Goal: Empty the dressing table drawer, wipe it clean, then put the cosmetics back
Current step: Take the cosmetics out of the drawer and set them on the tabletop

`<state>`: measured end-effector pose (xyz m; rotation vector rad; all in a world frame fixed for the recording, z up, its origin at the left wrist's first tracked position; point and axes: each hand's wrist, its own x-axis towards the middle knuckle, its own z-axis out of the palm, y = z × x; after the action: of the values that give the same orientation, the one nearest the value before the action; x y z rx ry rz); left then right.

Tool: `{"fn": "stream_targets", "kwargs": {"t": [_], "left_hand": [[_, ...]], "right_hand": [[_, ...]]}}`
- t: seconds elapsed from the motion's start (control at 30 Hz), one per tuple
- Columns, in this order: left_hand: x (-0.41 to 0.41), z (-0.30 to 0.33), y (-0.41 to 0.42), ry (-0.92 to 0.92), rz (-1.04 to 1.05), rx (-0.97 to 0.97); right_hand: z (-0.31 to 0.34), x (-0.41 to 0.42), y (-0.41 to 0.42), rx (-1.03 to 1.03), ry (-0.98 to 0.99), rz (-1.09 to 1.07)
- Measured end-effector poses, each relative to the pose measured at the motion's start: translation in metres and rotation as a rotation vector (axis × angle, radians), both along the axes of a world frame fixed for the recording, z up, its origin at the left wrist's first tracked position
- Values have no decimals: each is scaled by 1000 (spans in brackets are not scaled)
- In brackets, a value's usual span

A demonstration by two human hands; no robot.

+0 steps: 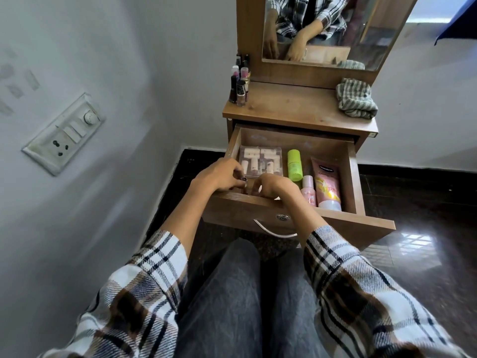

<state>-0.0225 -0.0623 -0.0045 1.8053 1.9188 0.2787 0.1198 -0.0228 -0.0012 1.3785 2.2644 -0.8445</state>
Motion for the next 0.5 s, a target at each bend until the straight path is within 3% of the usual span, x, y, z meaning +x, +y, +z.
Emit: {"fn": "stream_targets", "kwargs": {"t": [0.3, 0.5], "left_hand": [[-2, -5, 4, -13, 26, 5], [-3, -5, 3, -31, 38, 21]], "right_hand": [[9, -1, 6, 15, -328, 67], [9, -6, 15, -46, -398, 11]]}}
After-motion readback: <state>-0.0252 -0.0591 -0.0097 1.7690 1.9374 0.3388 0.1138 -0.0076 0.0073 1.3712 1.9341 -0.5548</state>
